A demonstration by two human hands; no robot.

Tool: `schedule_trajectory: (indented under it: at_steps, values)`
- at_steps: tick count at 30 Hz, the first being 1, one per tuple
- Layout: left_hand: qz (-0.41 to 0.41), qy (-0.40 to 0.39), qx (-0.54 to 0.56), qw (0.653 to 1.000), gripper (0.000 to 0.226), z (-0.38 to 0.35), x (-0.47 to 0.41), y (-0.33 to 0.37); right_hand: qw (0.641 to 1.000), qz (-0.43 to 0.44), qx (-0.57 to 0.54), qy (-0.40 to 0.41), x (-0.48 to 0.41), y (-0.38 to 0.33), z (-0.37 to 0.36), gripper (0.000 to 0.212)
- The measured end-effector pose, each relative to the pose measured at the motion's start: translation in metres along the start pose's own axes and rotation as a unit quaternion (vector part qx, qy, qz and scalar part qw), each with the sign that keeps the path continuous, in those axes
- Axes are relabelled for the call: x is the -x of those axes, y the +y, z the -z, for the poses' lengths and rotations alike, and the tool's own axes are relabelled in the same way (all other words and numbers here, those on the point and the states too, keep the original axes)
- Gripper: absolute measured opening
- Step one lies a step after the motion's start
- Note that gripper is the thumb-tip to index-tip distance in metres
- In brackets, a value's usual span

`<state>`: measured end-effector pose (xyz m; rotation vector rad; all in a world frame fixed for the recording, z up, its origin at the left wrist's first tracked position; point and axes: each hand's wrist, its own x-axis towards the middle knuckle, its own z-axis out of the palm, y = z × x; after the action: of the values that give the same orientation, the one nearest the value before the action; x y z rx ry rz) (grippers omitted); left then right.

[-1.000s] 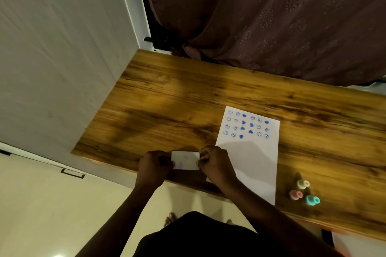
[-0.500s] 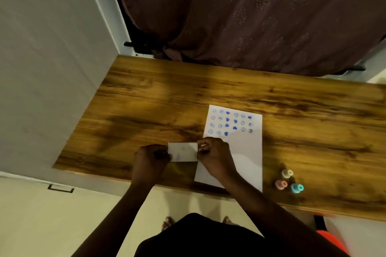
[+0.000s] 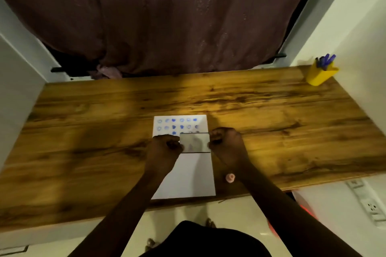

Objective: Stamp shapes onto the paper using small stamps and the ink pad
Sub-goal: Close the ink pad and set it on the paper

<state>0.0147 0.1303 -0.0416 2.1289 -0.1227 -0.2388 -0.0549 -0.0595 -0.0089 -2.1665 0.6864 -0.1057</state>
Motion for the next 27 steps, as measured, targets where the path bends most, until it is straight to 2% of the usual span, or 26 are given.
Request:
schedule_trajectory:
  at_steps: [5, 12, 24, 27]
  values:
    - [-0.047, -0.026, -0.035, 0.998, 0.028, -0.059, -0.007, 0.027, 0.999, 0.0, 0.047, 0.019, -0.02, 0.035, 0.046, 0.021]
    - [0.004, -0.089, -0.049, 0.995, 0.026, -0.116, -0.015, 0.042, 0.996, -0.029, 0.079, 0.002, -0.049, 0.085, 0.069, 0.023]
    - [0.037, -0.095, -0.066, 0.993, 0.025, -0.152, -0.016, 0.034, 0.998, -0.044, 0.05, 0.004, -0.065, 0.124, 0.068, 0.001]
    - [0.043, -0.097, -0.062, 0.992, 0.025, -0.153, -0.017, 0.033, 0.997, -0.035, 0.069, 0.008, -0.066, 0.126, 0.067, 0.009]
